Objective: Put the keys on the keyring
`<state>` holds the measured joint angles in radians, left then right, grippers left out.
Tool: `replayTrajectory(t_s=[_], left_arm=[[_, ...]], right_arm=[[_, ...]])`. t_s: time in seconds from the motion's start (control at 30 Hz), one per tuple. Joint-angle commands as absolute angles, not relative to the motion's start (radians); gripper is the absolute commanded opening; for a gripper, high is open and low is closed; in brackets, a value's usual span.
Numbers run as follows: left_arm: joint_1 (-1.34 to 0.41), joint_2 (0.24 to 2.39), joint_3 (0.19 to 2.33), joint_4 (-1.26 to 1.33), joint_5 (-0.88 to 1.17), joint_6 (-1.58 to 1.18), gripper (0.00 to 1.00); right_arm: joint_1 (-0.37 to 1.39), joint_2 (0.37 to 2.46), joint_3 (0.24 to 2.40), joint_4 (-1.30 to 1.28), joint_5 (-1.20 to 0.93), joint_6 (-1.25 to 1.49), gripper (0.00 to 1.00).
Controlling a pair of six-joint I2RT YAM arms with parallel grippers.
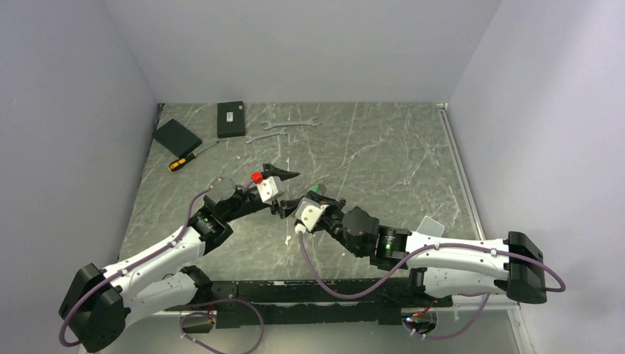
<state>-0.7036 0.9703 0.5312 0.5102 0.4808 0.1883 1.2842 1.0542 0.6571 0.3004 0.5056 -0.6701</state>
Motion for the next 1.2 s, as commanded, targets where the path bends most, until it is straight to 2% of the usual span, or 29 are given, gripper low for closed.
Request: replayTrajectory(t_s=[0.0,0.13,0.37,0.8,1.0,1.07,1.17], left_arm=[[-0.705,0.961,0.541,0.536,0.508,0.148,0.70],[-0.705,0.997,0.545,0.557,0.527,0.119,0.65],[-0.704,1.012,0.542,0.571,0.557,0.110,0.62],[-0.705,1.035,0.543,0.585,0.608,0.120,0.47],[-0.706,1.039,0.552,0.565,0.637,0.140,0.24],[-0.704,1.038,0.554,0.566,0.652,0.143,0.21],[-0.705,1.024,0.553,0.554,0.672,0.158,0.28]], right_arm=[[1.287,1.058,0.706,0.379,0.531,-0.673,0.00],[1.287,1.059,0.709,0.389,0.534,-0.679,0.00],[1.287,1.057,0.709,0.398,0.528,-0.677,0.00],[1.287,1.033,0.701,0.409,0.517,-0.669,0.00],[1.287,1.021,0.693,0.414,0.514,-0.668,0.00],[1.287,1.018,0.690,0.413,0.512,-0.666,0.00],[1.287,1.012,0.685,0.413,0.515,-0.666,0.00]])
